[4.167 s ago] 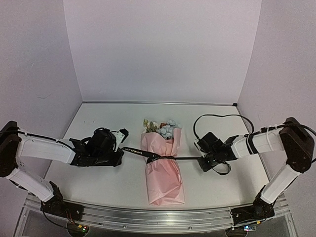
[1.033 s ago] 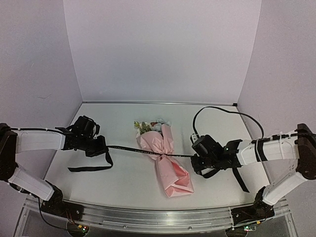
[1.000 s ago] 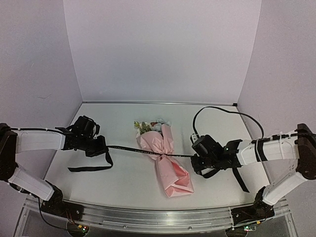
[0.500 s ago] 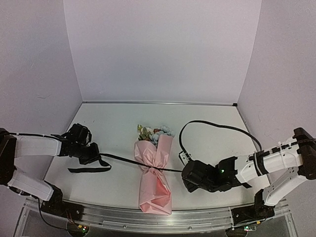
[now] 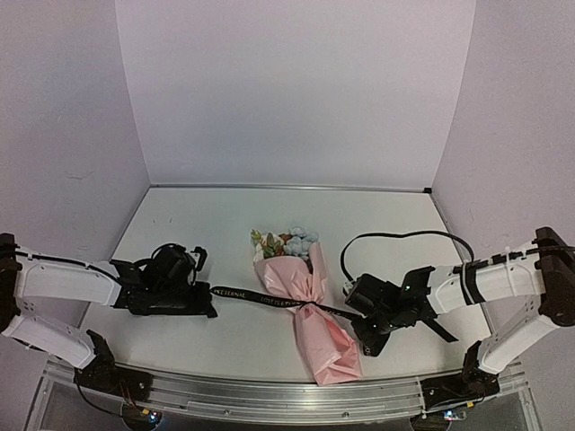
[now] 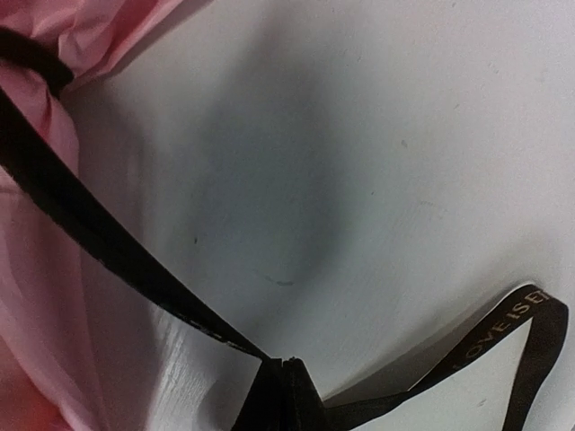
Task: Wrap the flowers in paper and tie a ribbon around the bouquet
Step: Tie the ribbon around the folded bouquet, then pass from the left arm to the right
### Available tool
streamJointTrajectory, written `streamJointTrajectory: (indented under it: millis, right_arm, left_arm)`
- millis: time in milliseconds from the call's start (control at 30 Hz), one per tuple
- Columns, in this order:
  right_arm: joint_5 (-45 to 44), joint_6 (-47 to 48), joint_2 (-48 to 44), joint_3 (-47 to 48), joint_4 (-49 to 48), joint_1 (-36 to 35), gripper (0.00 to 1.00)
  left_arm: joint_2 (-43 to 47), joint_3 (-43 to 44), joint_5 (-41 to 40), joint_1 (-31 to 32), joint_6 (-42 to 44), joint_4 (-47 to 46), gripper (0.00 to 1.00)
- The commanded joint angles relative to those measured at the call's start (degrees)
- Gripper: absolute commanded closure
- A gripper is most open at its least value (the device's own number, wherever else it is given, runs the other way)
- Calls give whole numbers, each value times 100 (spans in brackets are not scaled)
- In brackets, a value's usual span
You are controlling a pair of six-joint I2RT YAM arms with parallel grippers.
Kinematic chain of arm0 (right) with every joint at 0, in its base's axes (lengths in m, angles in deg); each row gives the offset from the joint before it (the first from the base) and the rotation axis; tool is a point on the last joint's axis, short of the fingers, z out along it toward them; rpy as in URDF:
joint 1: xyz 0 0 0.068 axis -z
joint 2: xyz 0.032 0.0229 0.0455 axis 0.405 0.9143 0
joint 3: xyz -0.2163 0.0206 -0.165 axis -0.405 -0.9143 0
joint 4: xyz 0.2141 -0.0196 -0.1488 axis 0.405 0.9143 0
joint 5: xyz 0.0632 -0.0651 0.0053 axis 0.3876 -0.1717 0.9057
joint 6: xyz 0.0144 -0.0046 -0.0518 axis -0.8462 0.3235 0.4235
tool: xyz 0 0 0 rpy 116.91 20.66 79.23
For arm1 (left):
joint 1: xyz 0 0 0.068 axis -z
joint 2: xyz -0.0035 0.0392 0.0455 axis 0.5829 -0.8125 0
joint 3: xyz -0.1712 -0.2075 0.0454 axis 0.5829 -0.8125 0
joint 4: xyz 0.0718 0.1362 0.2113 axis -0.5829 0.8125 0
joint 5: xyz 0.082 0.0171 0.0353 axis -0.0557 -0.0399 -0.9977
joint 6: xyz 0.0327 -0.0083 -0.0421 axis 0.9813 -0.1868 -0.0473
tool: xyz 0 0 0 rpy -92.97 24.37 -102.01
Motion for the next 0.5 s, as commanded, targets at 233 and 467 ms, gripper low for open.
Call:
streamJointTrajectory:
  millis: [233,467]
  right_arm:
    - [1753,-35,493,1273,623,-210,100]
    - [1466,-281,1186,1647,35,-442,100]
  left_arm:
    - [1966,-643,-1648,515,24,-633,100]
    - [3425,-1701,-823,517,844,-1689,100]
